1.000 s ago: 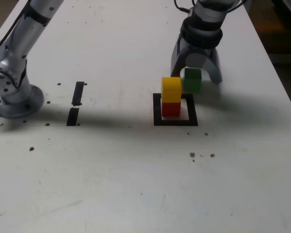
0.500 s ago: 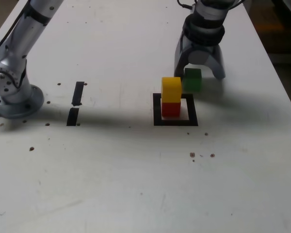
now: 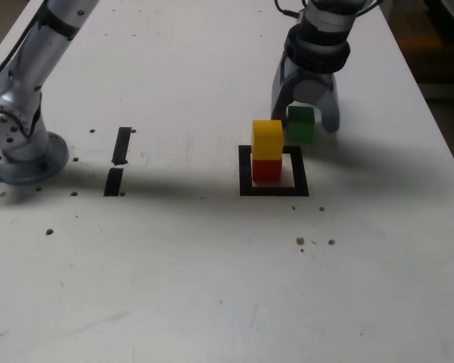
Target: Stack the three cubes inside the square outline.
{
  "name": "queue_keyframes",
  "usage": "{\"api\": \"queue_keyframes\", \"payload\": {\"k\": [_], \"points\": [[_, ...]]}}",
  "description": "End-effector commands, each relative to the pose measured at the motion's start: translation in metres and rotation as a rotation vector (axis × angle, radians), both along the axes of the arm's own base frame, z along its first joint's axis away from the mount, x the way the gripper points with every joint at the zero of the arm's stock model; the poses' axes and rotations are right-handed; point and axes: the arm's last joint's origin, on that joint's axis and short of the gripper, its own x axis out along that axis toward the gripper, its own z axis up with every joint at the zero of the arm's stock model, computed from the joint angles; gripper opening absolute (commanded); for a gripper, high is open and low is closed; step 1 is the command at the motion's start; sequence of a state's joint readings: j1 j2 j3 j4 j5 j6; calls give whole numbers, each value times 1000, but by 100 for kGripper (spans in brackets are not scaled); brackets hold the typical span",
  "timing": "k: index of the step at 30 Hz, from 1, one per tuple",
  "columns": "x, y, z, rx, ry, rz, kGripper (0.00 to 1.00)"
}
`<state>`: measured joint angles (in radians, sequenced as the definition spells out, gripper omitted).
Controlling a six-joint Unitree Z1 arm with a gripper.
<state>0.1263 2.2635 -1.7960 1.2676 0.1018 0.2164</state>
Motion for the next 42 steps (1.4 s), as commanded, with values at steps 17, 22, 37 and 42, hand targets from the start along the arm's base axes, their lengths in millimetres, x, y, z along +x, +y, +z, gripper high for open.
{"api": "queue_keyframes", "payload": {"k": [17, 22, 37, 42], "points": [[-29, -7, 91, 22, -44, -13, 15], [-55, -21, 157, 12, -154, -16, 15], [-91, -95, 157, -45, -97, 46, 14], [-80, -104, 138, -32, -50, 67, 14]]}}
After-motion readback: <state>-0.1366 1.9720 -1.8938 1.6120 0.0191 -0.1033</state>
